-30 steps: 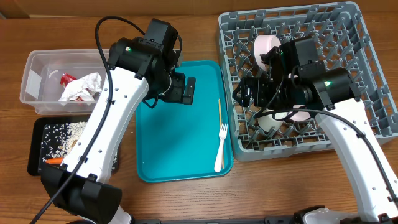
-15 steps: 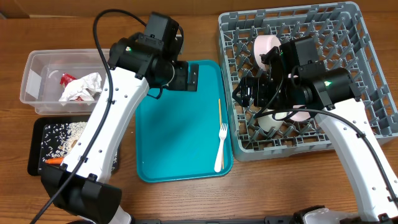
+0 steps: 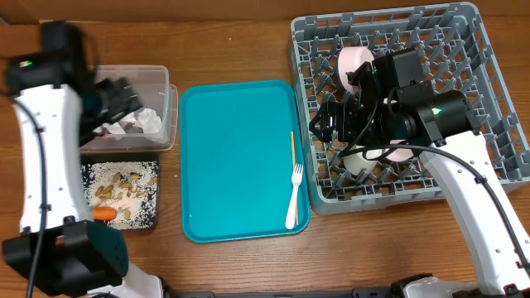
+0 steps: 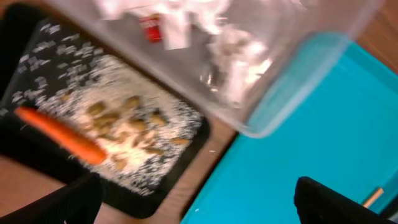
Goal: Sort waste into correct bins and load items into the dishwasher
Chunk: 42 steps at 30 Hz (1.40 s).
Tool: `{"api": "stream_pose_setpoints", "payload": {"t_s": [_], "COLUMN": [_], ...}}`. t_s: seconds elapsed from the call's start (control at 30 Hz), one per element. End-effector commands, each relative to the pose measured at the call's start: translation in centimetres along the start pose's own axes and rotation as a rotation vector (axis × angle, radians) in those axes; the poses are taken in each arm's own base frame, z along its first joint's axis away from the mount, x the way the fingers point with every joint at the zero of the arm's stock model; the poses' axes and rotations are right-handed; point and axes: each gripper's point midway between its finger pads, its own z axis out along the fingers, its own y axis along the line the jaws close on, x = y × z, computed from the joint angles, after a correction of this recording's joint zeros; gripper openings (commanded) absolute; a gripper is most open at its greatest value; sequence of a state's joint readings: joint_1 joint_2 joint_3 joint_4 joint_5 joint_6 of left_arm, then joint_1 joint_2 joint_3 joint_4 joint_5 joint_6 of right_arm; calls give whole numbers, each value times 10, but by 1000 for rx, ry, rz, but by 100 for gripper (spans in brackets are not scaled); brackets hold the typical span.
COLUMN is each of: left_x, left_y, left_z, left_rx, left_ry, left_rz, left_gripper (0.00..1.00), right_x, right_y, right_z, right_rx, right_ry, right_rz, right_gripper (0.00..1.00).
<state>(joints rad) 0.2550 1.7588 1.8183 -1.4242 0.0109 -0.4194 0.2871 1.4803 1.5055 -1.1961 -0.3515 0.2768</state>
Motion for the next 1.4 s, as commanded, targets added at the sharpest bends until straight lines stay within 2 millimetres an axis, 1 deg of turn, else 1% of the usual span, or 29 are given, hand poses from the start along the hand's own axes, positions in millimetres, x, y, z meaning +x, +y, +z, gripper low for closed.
{"api": "stream_pose_setpoints", "payload": {"t_s": [0.0, 0.1, 0.17, 1.17, 1.27, 1.37], "left_x": [-3, -5, -4, -4, -4, -4], "left_y": [15, 20, 17, 17, 17, 17], "left_z": [0, 0, 0, 0, 0, 0], "left_rx": [13, 32, 54, 53, 54, 53], "left_ry": [18, 22, 30, 31, 31, 31], "left_rz": [-71, -98, -101, -99, -99, -99], "left_gripper": [100, 100, 100, 100, 100, 100], "right_x": [-7, -7, -7, -7, -10, -14], "right_y": [8, 8, 8, 9, 18, 35], "right_z": [-11, -11, -11, -11, -11, -13], "right_rx": [-20, -20, -20, -25, -74, -161], "right_ry": [-38, -38, -38, -37, -47, -57], "right_rz": [-16, -16, -16, -1, -14, -36], "right_gripper": [100, 100, 100, 100, 100, 100]}}
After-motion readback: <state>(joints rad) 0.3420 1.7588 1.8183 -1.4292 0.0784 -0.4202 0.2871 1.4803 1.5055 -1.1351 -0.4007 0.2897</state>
